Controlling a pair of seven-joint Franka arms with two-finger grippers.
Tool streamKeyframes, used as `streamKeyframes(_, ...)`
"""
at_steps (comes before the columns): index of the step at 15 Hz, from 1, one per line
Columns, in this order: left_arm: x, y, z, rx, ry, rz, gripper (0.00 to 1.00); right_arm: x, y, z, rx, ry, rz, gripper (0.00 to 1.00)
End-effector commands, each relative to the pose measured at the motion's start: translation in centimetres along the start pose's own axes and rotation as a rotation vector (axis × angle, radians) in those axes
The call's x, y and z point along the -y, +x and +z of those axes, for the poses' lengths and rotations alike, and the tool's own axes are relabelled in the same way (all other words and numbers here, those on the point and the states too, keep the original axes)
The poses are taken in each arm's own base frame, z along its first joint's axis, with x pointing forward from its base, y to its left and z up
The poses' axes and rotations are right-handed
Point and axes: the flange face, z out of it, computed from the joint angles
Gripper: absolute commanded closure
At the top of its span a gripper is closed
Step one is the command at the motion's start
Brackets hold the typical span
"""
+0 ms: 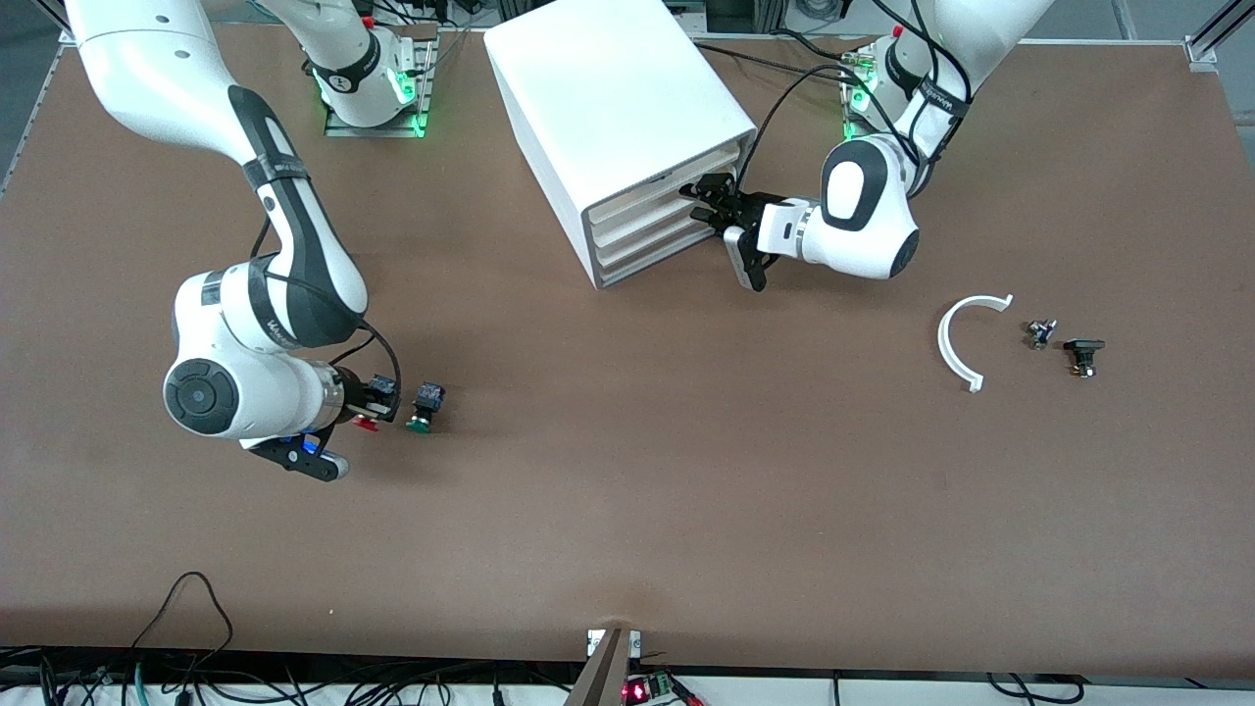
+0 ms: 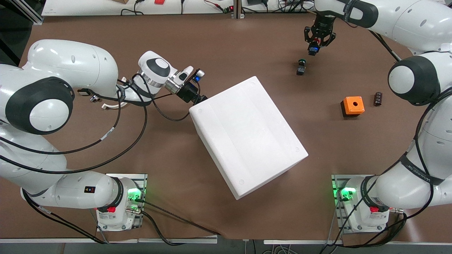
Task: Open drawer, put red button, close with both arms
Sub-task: 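Grasp the red button with the right gripper while the left gripper grips the drawer, then lift the red button with the right gripper while the left gripper pulls the drawer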
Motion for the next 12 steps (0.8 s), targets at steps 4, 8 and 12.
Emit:
streamKeyframes(4, 0.7, -0.5, -0.1, -0.011, -0.036, 0.034, 1.0, 3.9, -2.8, -2.8, -0.014, 0.005, 0.232, 1.0)
streamKeyframes(8, 1.2, 0.6, -3.1, -0.041, -0.018, 0.05, 1.0, 7.7, -5.9, -4.3, -0.043, 0.027, 0.339, 1.0)
streamKeyframes(12, 2.6, 2.1, -6.9, -0.032, 0.043, 0.091, 1.0, 11.3, -9.2, -5.6, -0.071, 0.061, 0.406, 1.0)
